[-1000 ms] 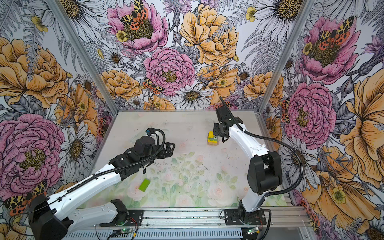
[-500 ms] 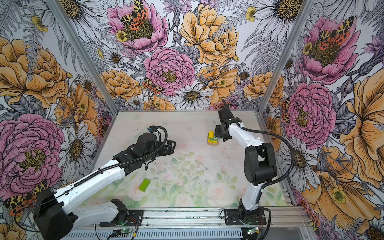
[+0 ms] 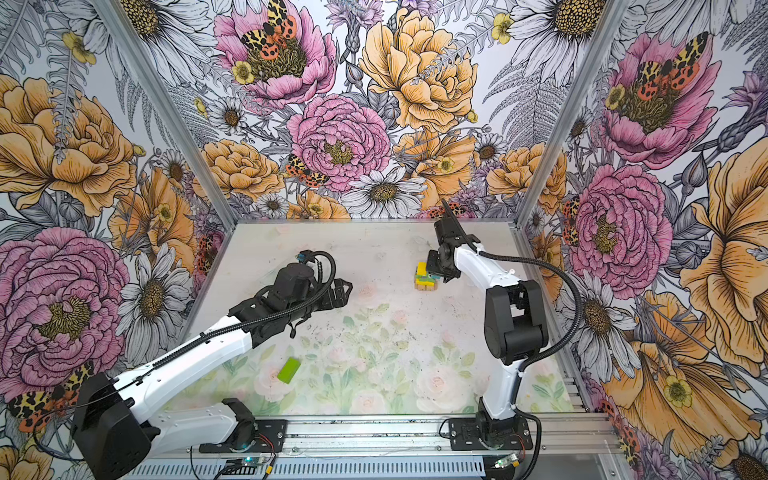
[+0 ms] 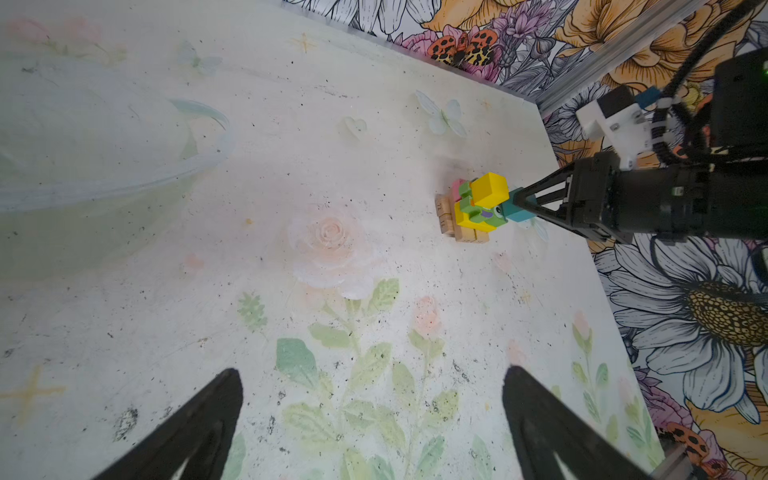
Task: Build the wood block tower
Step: 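Lower the teal cube beside the yellow cube on the owl block, then open the right gripper to release the teal cube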
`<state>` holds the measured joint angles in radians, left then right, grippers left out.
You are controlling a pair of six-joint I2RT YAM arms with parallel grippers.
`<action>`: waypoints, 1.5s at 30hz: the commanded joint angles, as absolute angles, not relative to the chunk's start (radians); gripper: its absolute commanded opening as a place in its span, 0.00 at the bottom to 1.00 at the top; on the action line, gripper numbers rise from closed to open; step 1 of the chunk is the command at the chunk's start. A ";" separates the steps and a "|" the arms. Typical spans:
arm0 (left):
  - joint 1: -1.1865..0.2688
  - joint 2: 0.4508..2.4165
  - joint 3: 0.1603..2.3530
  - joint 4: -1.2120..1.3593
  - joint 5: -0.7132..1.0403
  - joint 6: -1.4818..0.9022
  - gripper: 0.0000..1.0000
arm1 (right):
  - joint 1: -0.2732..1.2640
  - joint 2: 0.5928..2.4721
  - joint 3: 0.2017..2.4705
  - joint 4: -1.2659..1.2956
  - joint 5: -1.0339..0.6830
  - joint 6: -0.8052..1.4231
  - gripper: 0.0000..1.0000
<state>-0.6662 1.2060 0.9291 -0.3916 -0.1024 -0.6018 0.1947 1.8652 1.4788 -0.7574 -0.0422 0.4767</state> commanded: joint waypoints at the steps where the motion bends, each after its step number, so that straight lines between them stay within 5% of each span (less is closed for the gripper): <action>1: -0.657 1.211 0.963 -0.371 -0.082 -0.586 0.99 | 0.190 1.883 1.520 -0.731 -0.055 0.477 0.34; 45: -0.650 1.187 0.954 -0.387 -0.088 -0.592 0.99 | 0.190 1.921 1.559 -0.732 -0.100 0.476 0.43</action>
